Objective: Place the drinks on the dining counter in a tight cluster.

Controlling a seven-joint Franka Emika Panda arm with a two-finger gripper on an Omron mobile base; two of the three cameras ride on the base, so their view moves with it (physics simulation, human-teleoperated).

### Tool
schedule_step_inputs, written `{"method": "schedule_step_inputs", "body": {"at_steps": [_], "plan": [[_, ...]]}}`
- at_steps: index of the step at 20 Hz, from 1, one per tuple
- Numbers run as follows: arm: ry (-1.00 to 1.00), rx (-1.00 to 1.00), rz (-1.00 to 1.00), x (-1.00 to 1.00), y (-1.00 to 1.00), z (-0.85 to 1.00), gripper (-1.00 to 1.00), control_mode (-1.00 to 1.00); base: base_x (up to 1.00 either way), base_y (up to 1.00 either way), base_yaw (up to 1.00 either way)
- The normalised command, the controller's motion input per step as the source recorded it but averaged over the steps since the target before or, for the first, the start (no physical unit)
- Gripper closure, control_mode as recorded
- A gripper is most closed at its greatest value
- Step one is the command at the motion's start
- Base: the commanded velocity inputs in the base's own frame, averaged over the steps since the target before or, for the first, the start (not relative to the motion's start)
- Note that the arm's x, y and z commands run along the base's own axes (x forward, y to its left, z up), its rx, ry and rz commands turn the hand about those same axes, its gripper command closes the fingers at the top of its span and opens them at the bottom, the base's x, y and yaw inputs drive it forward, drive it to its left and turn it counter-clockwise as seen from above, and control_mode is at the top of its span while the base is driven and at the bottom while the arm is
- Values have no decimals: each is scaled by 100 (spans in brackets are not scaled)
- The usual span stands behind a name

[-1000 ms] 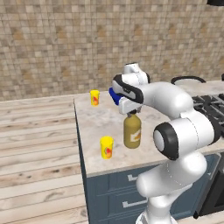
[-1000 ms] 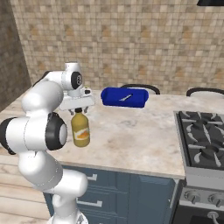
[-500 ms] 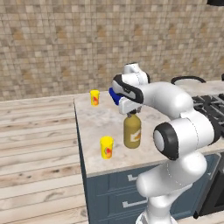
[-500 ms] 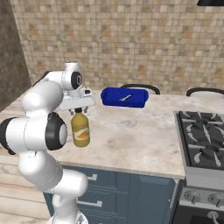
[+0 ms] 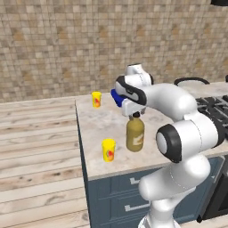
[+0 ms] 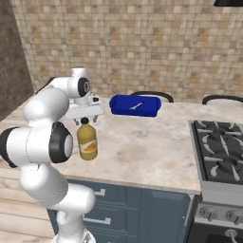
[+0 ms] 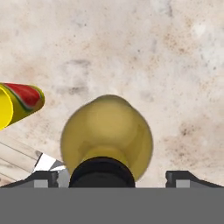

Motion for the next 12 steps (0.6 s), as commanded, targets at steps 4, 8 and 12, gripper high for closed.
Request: {"method": "schedule_step_inputs", "body": {"at_steps": [4, 8, 12], "plan": [[0, 0, -3, 5, -14, 1, -100, -100, 0, 0, 0], [-6, 2, -4, -4, -19, 23, -100, -100, 0, 0, 0], [-19, 9, -8, -44, -16, 37, -100, -100, 0, 0, 0]]}}
